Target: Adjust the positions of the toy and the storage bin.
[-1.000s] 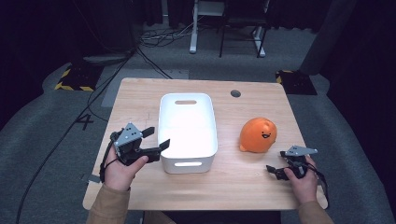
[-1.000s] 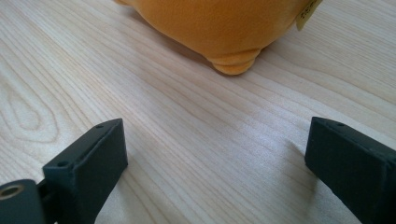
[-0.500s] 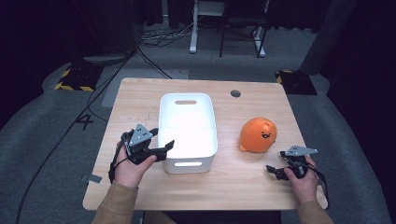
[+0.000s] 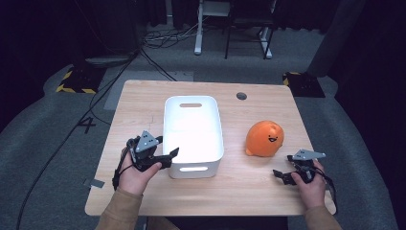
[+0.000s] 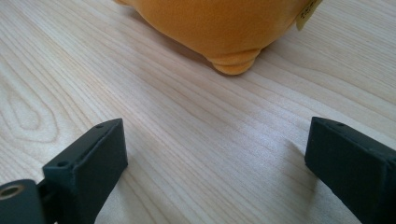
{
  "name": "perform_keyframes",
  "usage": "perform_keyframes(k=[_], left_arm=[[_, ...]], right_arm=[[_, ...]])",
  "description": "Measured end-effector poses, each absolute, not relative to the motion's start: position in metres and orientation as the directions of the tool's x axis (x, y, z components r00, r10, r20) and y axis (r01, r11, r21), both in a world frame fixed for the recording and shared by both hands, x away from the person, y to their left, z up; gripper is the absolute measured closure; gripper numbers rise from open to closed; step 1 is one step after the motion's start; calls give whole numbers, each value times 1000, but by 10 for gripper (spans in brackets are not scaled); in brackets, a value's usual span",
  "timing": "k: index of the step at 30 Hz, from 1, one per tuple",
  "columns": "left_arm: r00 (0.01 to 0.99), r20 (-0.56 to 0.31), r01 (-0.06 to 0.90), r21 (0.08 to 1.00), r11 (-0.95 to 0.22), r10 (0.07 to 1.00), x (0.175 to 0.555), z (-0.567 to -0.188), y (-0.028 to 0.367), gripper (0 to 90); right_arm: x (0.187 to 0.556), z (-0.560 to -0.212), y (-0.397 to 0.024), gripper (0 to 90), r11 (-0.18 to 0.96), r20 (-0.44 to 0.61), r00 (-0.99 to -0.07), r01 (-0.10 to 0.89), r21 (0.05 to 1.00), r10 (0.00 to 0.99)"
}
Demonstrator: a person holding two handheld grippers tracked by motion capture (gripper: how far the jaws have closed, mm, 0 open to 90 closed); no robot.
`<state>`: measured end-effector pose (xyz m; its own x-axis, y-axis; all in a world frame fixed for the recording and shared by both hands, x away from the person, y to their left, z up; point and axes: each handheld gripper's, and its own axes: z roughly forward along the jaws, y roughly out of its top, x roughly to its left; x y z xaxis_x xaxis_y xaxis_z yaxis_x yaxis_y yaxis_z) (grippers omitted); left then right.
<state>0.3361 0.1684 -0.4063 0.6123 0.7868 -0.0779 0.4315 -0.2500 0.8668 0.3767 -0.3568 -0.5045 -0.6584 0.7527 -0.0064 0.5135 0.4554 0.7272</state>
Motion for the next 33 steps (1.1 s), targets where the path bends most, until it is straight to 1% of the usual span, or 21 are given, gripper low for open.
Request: perform_keyframes(k=[4, 15, 19, 22, 25, 26, 33], left_arm=[[618, -83, 429, 869, -248, 781, 331, -406, 163, 282], [687, -78, 406, 865, -294, 722, 312, -404, 136, 270], [695, -86, 407, 866, -292, 714, 303, -404, 130, 271], [703, -71, 399, 863, -310, 708, 296, -403, 125, 270], [709, -74, 404, 858, -317, 702, 290, -402, 120, 268], [716, -61, 393, 858, -330, 696, 288, -402, 119, 268], [724, -61, 401, 847, -348, 687, 277, -400, 109, 256]], right_arm=[[377, -504, -357, 58, 456, -7, -658, 514, 727, 753], [377, -504, -357, 58, 455, -5, -658, 514, 727, 753], [377, -504, -357, 58, 456, -6, -659, 514, 727, 752], [377, -504, -357, 58, 457, -7, -659, 514, 726, 752], [377, -504, -357, 58, 456, -6, -659, 514, 727, 752], [377, -504, -357, 58, 457, -6, -660, 514, 726, 751], [377, -504, -357, 58, 462, -7, -665, 512, 724, 747]])
